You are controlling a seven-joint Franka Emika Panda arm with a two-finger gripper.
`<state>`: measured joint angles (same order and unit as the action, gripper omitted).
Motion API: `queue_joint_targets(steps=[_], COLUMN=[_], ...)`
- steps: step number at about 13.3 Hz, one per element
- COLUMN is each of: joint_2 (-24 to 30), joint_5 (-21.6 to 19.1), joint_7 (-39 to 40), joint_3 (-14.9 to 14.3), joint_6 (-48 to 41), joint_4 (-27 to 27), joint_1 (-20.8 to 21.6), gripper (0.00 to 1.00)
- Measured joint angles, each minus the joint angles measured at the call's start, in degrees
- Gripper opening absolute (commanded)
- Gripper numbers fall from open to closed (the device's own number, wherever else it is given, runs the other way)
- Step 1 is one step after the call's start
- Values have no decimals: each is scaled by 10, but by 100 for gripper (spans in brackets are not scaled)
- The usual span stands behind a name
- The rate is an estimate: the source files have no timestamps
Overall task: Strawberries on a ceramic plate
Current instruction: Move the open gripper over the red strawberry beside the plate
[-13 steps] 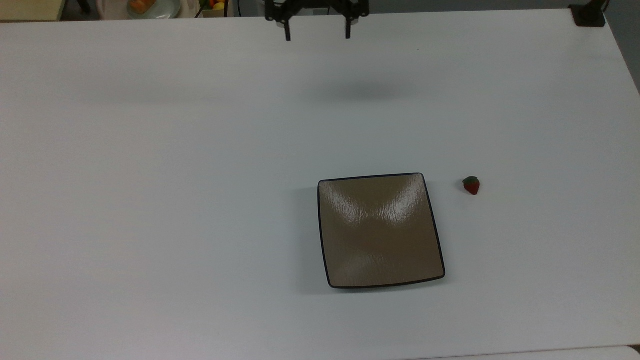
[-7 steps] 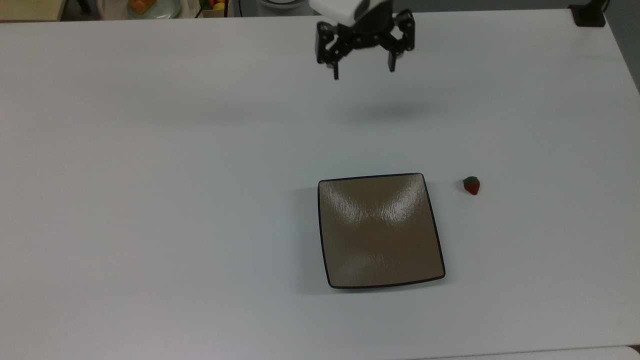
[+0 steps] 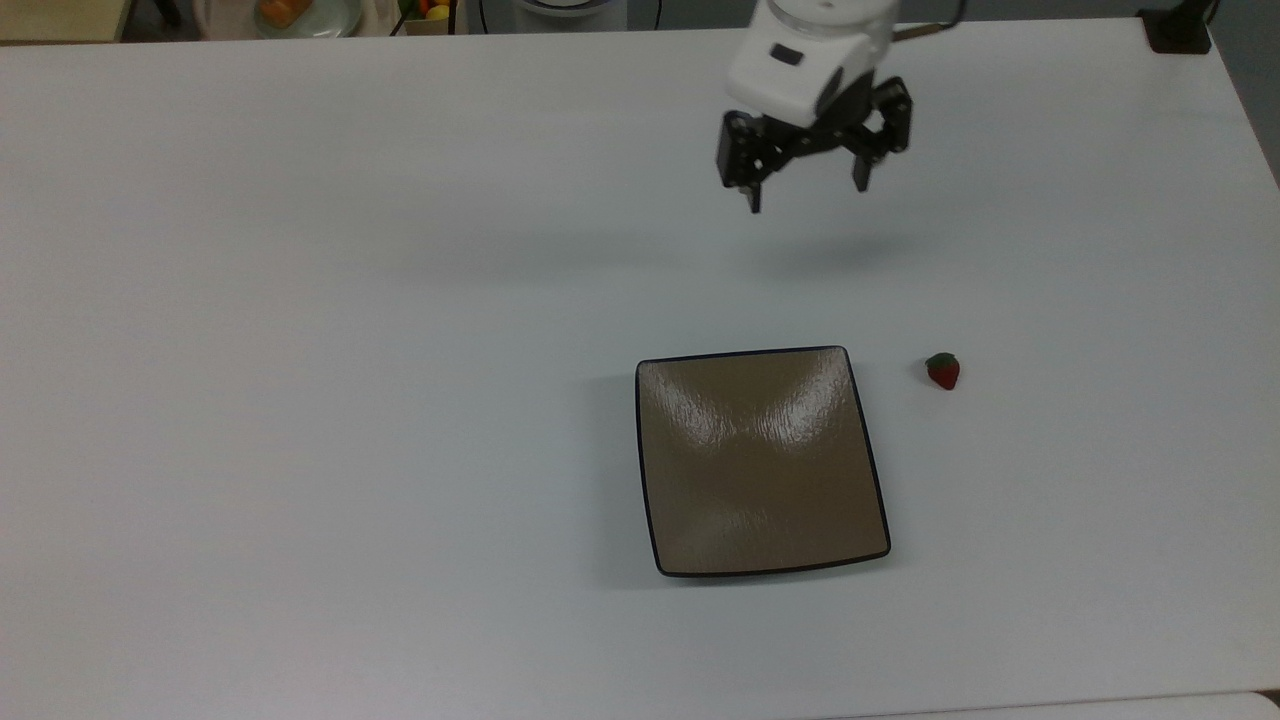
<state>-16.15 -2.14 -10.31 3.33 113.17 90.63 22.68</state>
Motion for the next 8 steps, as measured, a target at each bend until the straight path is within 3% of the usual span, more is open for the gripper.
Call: queue_joint_targets(steps=[4, 8], joint_2=[-80, -138], joint_5=[0, 0], joint_7=[-26, -26], joint_3=[0, 1], joint_6=[30, 117], joint_4=[-61, -76], joint_1=[37, 64], gripper=[100, 100])
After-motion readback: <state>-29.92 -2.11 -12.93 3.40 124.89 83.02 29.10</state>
